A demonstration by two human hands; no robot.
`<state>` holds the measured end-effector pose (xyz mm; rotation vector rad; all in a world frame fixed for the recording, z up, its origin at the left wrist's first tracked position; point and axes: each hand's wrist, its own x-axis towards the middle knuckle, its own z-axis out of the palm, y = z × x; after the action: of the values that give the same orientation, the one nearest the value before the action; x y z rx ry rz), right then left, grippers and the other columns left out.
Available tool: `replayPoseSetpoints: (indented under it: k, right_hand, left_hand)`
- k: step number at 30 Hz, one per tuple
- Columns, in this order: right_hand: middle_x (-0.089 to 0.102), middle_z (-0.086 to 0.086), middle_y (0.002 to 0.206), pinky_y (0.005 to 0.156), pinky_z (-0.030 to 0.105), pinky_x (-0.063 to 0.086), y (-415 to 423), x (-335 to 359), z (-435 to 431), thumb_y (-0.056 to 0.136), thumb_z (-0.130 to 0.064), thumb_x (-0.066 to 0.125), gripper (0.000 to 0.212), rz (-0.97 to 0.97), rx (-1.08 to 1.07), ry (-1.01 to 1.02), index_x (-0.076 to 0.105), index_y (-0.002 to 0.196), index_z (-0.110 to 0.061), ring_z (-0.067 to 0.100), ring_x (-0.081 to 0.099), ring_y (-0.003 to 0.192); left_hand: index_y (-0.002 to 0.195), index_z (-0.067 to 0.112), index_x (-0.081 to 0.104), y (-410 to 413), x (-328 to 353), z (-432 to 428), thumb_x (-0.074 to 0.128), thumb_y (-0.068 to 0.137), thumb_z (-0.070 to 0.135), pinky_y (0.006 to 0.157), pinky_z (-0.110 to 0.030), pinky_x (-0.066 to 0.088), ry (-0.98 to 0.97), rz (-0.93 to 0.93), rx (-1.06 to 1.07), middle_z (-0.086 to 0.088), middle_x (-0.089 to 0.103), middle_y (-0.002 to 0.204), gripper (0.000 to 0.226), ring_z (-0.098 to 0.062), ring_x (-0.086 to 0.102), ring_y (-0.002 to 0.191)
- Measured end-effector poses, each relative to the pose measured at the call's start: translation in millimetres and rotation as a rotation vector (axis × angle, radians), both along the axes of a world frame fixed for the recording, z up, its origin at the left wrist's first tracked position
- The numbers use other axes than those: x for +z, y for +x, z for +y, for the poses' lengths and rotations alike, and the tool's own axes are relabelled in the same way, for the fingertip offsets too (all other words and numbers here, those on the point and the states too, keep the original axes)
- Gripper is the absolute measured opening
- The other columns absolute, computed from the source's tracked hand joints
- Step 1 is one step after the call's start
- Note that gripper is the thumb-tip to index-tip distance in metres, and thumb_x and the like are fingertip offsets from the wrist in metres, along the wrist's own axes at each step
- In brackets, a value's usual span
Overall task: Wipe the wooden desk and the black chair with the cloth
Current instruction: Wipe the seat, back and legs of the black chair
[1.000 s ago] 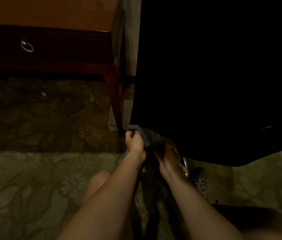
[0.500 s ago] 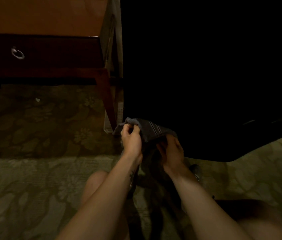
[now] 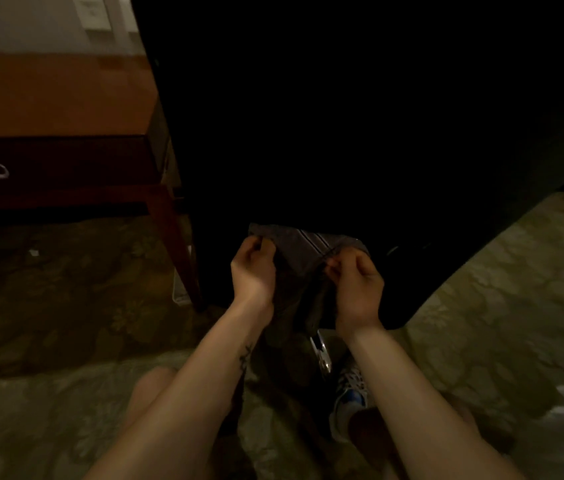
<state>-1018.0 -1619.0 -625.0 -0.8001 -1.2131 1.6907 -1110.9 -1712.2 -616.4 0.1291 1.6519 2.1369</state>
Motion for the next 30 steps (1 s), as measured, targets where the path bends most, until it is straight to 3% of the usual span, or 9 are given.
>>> replayPoseSetpoints:
  k: [4,7,12,17,20,24,26,28,30]
  right_hand:
    - [0.064,-0.011,0.068,0.077,0.026,0.049,18,32,18,0.1,-0.008,0.054,0.028,0.046,-0.055,0.059,0.063,0.075,-0.018,0.005,0.061,0.074]
    - [0.065,-0.008,0.071,0.077,0.03,0.048,29,54,31,0.099,-0.011,0.057,0.031,0.076,-0.092,0.103,0.066,0.072,-0.023,0.01,0.062,0.077]
    - [0.062,-0.004,0.071,0.073,0.032,0.045,48,88,51,0.097,-0.011,0.058,0.036,0.102,-0.165,0.152,0.065,0.066,-0.026,0.015,0.058,0.077]
    - [0.057,-0.009,0.063,0.063,0.02,0.043,65,121,70,0.1,-0.012,0.056,0.028,0.135,-0.242,0.197,0.061,0.072,-0.018,0.003,0.053,0.065]
    - [0.062,-0.011,0.069,0.066,0.019,0.045,69,127,76,0.101,-0.016,0.056,0.022,0.145,-0.266,0.218,0.064,0.08,-0.019,0.001,0.056,0.067]
    - [0.062,0.018,0.109,0.08,0.027,0.048,68,105,78,0.097,-0.019,0.059,0.011,0.057,-0.229,0.27,0.064,0.089,-0.025,0.012,0.062,0.086]
    - [0.057,0.026,0.113,0.079,0.027,0.049,67,90,76,0.094,-0.014,0.06,0.002,0.062,-0.187,0.241,0.062,0.095,-0.014,0.014,0.061,0.085]
    - [0.055,0.03,0.113,0.078,0.03,0.049,68,71,78,0.09,-0.015,0.062,0.013,0.037,-0.182,0.229,0.059,0.099,-0.006,0.015,0.06,0.082]
    - [0.055,0.028,0.114,0.079,0.033,0.05,69,52,80,0.089,-0.019,0.063,0.017,-0.007,-0.177,0.225,0.06,0.103,-0.008,0.017,0.061,0.084]
  left_hand:
    - [0.118,0.008,0.063,17,37,19,0.054,0.102,0.017,0.074,-0.033,0.047,0.003,0.094,0.011,-0.004,0.066,0.09,0.02,-0.018,0.062,0.082]
    - [0.106,0.011,0.063,29,62,33,0.056,0.101,0.019,0.073,-0.036,0.046,0.018,0.175,0.028,-0.006,0.064,0.085,0.011,-0.021,0.061,0.081]
    - [0.098,0.013,0.062,52,87,54,0.055,0.102,0.017,0.05,-0.017,0.042,0.052,0.242,0.036,0.003,0.057,0.066,0.01,0.003,0.053,0.049]
    - [0.091,0.015,0.066,69,116,73,0.059,0.099,0.021,0.068,-0.028,0.049,0.064,0.381,0.047,-0.004,0.068,0.085,0.012,-0.012,0.065,0.077]
    - [0.084,0.024,0.066,76,126,81,0.06,0.099,0.02,0.063,-0.021,0.048,0.076,0.43,0.062,0.001,0.068,0.082,0.017,-0.008,0.064,0.074]
    - [0.088,0.019,0.068,75,114,86,0.058,0.1,0.017,0.064,-0.021,0.051,0.071,0.411,0.06,0.0,0.069,0.083,0.016,-0.007,0.064,0.073]
    - [0.083,0.024,0.067,73,102,86,0.057,0.101,0.016,0.071,-0.024,0.054,0.03,0.407,0.063,0.001,0.069,0.084,0.022,-0.011,0.067,0.079]
    - [0.08,0.029,0.067,71,87,86,0.057,0.1,0.014,0.077,-0.029,0.055,-0.011,0.401,0.064,0.003,0.07,0.084,0.026,-0.014,0.069,0.085]
    - [0.079,0.029,0.069,69,70,85,0.059,0.099,0.011,0.081,-0.03,0.057,-0.021,0.384,0.051,0.001,0.071,0.085,0.028,-0.018,0.07,0.089]
